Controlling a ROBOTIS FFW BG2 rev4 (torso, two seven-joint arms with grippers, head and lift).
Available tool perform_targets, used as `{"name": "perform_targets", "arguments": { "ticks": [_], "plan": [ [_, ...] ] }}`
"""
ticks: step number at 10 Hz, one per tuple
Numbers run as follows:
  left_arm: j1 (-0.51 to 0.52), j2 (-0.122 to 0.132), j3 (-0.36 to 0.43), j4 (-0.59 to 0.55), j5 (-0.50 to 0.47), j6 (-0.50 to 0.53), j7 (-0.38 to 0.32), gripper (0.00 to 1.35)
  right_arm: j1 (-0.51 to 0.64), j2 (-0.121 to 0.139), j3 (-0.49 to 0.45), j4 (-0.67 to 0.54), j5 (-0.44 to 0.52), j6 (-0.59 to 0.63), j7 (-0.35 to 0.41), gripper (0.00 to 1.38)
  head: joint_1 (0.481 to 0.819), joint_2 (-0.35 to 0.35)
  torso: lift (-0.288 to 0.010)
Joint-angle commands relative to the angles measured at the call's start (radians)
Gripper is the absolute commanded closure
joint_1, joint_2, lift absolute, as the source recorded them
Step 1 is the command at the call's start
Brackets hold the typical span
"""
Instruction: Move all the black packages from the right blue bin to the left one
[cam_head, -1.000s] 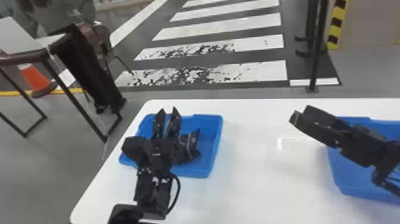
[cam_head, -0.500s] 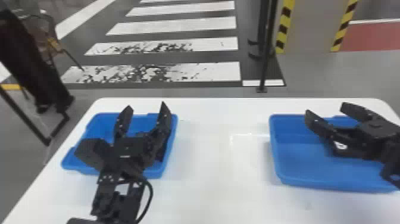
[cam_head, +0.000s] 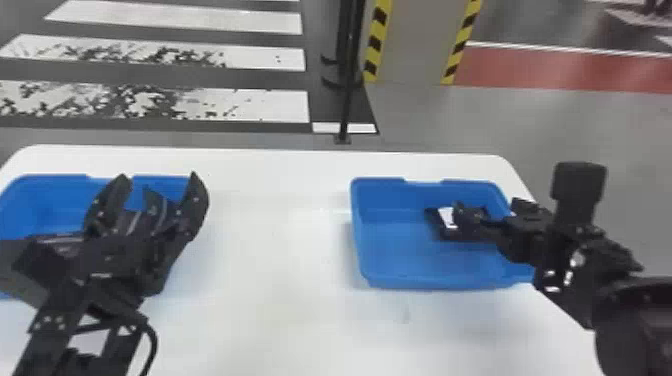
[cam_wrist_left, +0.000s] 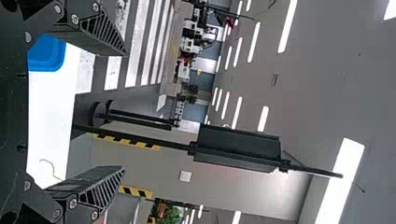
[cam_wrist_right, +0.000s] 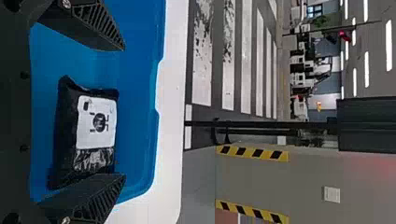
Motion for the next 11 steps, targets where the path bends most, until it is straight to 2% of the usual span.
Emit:
{"name": "perform_targets", "arguments": {
  "ticks": [1,5,11],
  "plan": [
    [-0.004,0.004,-0.010,0.000,-0.001,-0.001,0.000,0.21,-0.059,-0.001,0.001,0.103,0.009,-0.029,0.022,0.05,0.695,-0.131,-0.181],
    [-0.001,0.007,-0.012,0.000,0.001,-0.016,0.000,0.20,-0.147,-0.002,0.063,0.243,-0.013,-0.027,0.041,0.05,0.695,-0.132,-0.181],
    [0.001,0.011,-0.020,0.000,0.001,-0.018,-0.002,0.21,-0.145,0.002,0.071,0.273,0.015,-0.027,0.009,0.05,0.695,-0.132,-0.181]
  ]
}}
